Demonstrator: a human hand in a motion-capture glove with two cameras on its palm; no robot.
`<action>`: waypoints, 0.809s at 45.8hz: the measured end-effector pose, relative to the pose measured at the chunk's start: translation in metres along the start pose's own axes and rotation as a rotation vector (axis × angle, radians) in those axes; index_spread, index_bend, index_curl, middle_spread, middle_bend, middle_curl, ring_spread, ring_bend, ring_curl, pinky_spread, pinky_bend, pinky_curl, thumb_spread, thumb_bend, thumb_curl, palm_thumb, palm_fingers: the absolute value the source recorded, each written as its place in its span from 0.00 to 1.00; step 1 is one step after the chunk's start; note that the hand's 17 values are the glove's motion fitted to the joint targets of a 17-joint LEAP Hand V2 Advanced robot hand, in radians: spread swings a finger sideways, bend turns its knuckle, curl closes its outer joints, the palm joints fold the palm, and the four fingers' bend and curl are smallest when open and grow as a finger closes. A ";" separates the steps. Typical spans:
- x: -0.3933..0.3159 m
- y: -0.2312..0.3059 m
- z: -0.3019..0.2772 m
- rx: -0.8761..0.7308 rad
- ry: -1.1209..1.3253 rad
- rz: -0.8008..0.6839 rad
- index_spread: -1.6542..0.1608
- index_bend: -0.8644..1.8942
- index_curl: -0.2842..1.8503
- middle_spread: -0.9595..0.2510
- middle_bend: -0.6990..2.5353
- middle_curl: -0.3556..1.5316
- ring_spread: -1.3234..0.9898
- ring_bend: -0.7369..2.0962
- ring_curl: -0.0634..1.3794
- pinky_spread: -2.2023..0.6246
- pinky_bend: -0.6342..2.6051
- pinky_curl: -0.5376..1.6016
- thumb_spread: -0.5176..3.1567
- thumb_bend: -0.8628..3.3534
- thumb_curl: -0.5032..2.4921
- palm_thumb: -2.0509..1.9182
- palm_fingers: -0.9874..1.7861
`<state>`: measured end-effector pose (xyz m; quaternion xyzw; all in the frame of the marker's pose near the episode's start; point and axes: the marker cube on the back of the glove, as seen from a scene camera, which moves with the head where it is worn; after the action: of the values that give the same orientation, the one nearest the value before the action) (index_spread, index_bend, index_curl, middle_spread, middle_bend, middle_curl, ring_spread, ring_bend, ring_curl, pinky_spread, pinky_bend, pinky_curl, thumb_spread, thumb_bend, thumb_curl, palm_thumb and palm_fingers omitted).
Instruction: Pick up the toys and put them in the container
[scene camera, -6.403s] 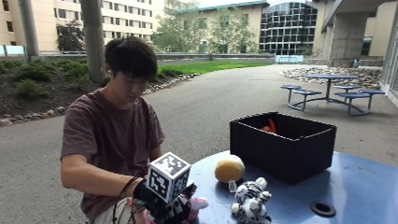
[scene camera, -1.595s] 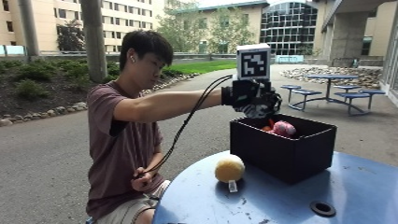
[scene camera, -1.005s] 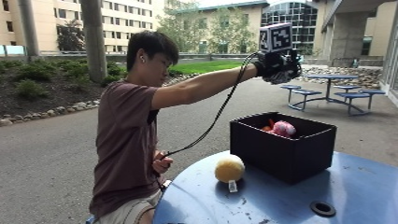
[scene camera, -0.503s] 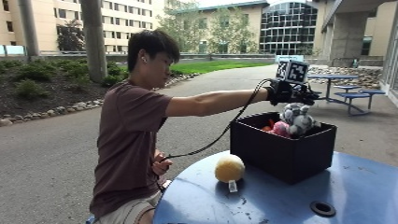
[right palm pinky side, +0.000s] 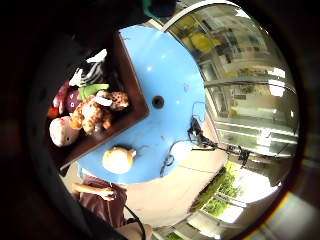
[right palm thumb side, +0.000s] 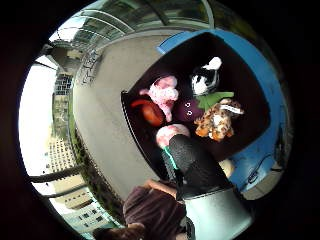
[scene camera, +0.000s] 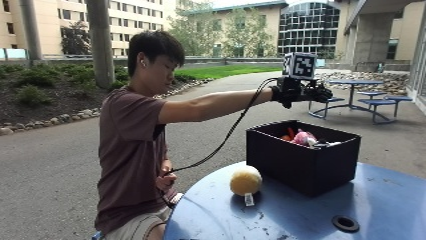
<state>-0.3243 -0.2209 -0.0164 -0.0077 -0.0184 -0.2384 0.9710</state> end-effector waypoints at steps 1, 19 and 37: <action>0.007 0.007 -0.002 0.002 0.008 0.003 0.80 0.32 0.28 0.81 0.25 0.40 0.57 0.34 0.32 0.80 0.47 0.44 0.46 0.20 0.34 0.53 0.23; 0.064 0.128 -0.010 0.063 -0.019 0.110 0.81 0.33 0.22 0.83 0.26 0.35 0.58 0.34 0.32 0.80 0.45 0.42 0.47 0.20 0.31 0.53 0.27; 0.064 0.187 0.275 -0.112 0.184 0.184 0.81 0.34 0.20 0.84 0.28 0.35 0.58 0.38 0.34 0.79 0.45 0.42 0.47 0.20 0.30 0.53 0.34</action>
<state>-0.1902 -0.0785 0.2596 -0.0416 0.0847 -0.1485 0.9844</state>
